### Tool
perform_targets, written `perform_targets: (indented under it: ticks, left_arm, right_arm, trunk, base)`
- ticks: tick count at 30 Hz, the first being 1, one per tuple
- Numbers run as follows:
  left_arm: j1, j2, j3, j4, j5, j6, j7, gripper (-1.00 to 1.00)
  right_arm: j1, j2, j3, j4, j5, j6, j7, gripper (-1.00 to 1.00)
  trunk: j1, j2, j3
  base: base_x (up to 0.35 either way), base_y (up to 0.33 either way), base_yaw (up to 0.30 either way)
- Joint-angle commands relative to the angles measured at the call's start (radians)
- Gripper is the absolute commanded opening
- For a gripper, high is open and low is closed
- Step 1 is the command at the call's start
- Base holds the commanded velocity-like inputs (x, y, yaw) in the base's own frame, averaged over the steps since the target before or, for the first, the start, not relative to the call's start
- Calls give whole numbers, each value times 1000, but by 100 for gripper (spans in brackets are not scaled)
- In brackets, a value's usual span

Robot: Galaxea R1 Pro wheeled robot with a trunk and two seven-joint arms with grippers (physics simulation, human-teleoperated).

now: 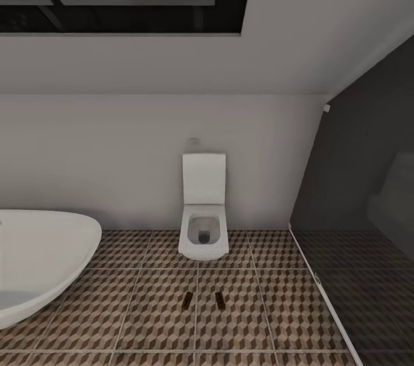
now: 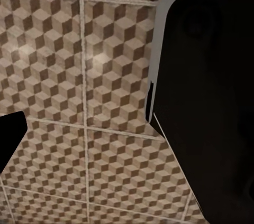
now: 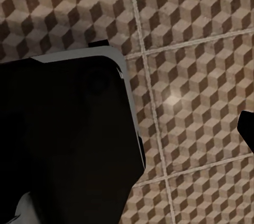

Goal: Take the four mousetraps from the cabinet in the bathroom and place them on the bathroom floor. Make sure all four end up on the same floor surface, and ensure that at least two of them are either under or directly next to the same bathroom sink.

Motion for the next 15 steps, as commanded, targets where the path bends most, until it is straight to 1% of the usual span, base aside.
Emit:
perform_targets:
  ticks: [1,15]
  left_arm:
    - [-1,-1,-9,1,8,-1,1,100]
    - [3,-2,-9,-1,7,-1,-4,100]
  right_arm:
    - [-1,0,9,0,-8,-2,-3,100]
    - [-1,0,8,-9,-11,-6,-3,100]
  trunk:
    - [1,-2,-2]
    - [1,-2,-2]
  base:
    - [0,0,0]
    - [0,0,0]
